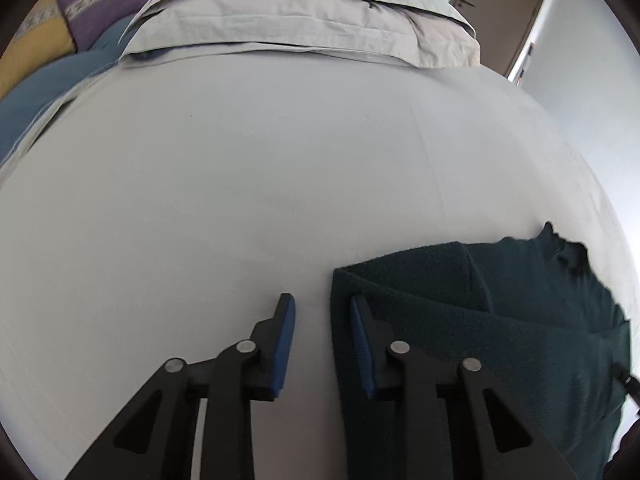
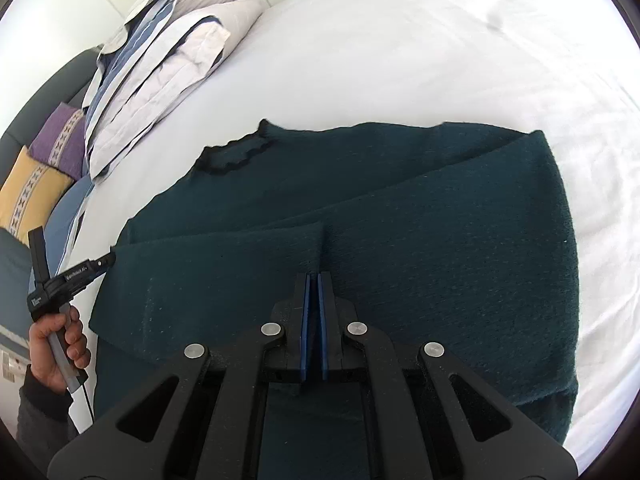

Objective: Fold small clothes

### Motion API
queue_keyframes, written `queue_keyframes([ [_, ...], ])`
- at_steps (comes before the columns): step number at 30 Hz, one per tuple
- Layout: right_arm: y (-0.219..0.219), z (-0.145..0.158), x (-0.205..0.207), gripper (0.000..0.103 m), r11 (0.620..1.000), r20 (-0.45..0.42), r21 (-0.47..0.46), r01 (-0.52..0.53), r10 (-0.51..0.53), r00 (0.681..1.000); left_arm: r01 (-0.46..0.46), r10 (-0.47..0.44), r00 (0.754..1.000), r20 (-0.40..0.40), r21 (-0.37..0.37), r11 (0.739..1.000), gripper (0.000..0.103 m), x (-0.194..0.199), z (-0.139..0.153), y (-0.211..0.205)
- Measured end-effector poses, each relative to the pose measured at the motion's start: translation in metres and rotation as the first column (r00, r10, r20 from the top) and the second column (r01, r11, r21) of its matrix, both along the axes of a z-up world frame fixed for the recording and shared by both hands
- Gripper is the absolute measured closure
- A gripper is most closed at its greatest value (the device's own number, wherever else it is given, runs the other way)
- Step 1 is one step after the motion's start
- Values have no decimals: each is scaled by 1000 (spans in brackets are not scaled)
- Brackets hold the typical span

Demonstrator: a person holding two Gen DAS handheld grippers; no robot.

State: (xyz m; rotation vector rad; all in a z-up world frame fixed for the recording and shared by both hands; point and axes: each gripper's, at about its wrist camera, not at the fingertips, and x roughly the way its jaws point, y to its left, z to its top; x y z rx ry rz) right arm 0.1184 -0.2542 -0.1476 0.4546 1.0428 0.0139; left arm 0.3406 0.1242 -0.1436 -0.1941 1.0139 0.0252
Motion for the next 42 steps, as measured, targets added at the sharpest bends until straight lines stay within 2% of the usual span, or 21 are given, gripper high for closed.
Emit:
queue_keyframes([
  [1,-4,-2,-1,101,1000,-7,-8,17,-17,1000,4,-4,1000,10,1,1000,73,-1,-2,1],
  [3,-13,-6,-3,101,999,-20,37,36,-35,999,6,-7,999,35,7,1000,73,-7,-5,1],
  [7,-14,5,-12,95,992,13,125,-1,0,1000,14,-17,998,56,56,998,76,-15,-4,-6],
  [8,-11,9,-13,85,992,18,129,-14,11,1000,16,-19,998,58,64,998,77,-15,-4,-7],
  [9,-7,12,-13,68,992,24,127,-21,18,1000,16,-20,998,59,68,998,77,-15,-3,-8],
  [11,1,16,-11,46,992,39,123,-36,32,999,13,-17,998,60,71,997,77,-17,-4,-8],
  [12,6,16,-9,46,992,39,115,-51,46,998,14,-18,998,60,72,997,77,-18,-4,-8],
  [14,18,11,-2,47,993,3,77,-89,89,996,19,-24,998,62,87,996,78,-19,-4,-9],
  [16,29,0,5,70,993,-62,13,-114,115,991,25,-33,997,67,115,993,78,-20,-4,-12],
  [17,32,-3,6,86,993,-75,-18,-117,115,990,28,-37,997,71,130,991,78,-21,-5,-14],
  [19,32,2,4,95,993,-52,-36,-109,107,993,34,-47,996,80,160,987,78,-23,-5,-17],
  [24,21,28,3,98,996,42,-55,-71,73,996,26,-45,994,102,178,984,78,-26,-6,-18],
  [26,22,34,5,98,995,54,-71,-76,80,995,22,-43,993,110,184,983,78,-28,-6,-19],
  [30,18,6,13,98,993,-39,-84,-81,78,996,17,-40,992,118,189,982,78,-31,-7,-20],
  [34,8,-5,6,98,999,-8,-10,-37,37,999,17,-42,992,123,200,980,78,-32,-8,-22],
  [39,14,3,7,98,998,-9,-47,-39,39,999,-2,-19,992,124,167,986,76,-34,-5,-14],
  [40,11,-2,8,98,999,-17,-21,-33,33,999,-8,-12,993,121,163,987,76,-35,-5,-13],
  [41,7,-6,8,98,1000,-19,7,-28,28,999,-32,14,994,110,162,986,81,-37,-3,-8],
  [42,3,-8,7,98,999,-18,35,-21,22,1000,-47,35,995,96,129,991,82,-41,0,0],
])
